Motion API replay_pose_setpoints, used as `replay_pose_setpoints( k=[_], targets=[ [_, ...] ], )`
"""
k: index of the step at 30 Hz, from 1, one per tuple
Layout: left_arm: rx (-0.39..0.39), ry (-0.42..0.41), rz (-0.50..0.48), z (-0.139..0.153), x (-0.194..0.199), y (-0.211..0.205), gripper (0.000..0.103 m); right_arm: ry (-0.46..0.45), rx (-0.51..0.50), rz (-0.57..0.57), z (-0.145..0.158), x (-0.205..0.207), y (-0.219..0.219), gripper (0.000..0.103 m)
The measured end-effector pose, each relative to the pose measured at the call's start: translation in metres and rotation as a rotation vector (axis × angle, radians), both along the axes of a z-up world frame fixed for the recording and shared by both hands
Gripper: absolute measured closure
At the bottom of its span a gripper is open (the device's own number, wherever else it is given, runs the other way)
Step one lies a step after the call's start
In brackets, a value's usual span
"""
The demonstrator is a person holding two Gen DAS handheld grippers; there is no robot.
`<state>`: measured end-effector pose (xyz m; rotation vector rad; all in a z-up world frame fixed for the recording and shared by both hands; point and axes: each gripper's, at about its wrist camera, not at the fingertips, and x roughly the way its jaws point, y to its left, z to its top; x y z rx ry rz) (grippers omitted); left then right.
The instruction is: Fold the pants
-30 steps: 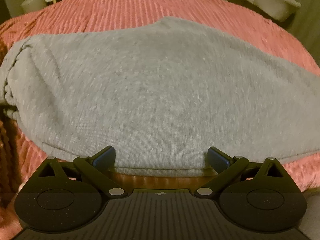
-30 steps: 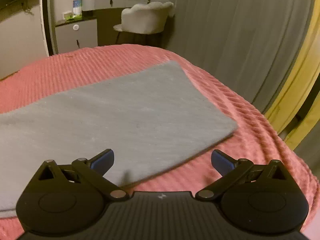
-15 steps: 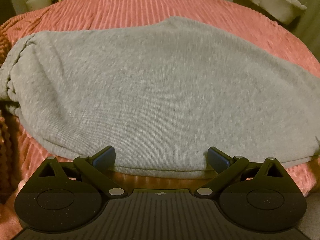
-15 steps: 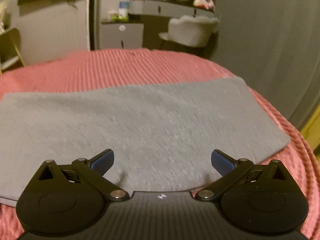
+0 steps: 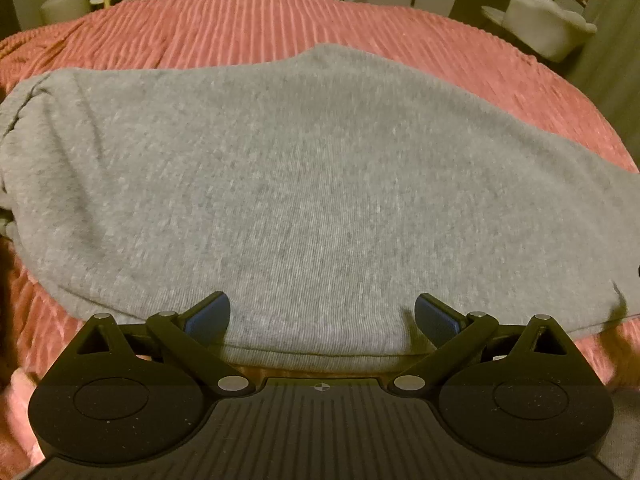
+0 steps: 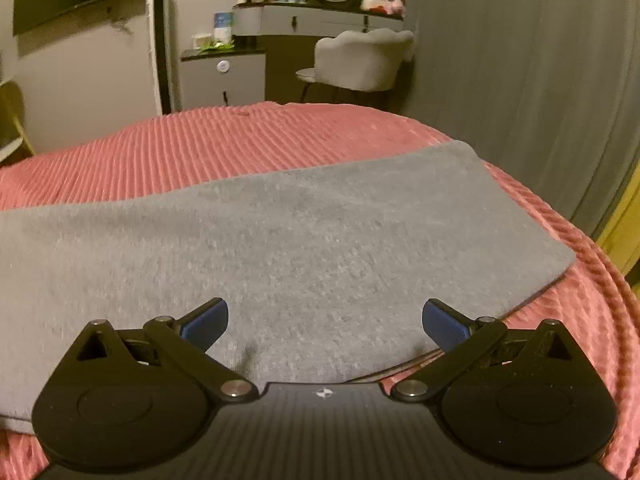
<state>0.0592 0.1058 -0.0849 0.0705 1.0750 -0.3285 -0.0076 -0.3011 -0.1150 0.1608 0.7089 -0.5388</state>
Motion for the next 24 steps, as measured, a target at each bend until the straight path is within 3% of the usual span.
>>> replay_pose_setpoints(
  k=[20, 24],
  targets=[
    [-0.017, 0.005, 0.002, 0.000, -0.001, 0.002, 0.001, 0.075, 0.012, 0.031, -0.008, 0.010, 0.001, 0.000],
    [-0.020, 0.012, 0.007, 0.000, -0.001, 0.003, 0.001, 0.037, 0.114, 0.038, -0.005, 0.004, -0.016, 0.000]
  ],
)
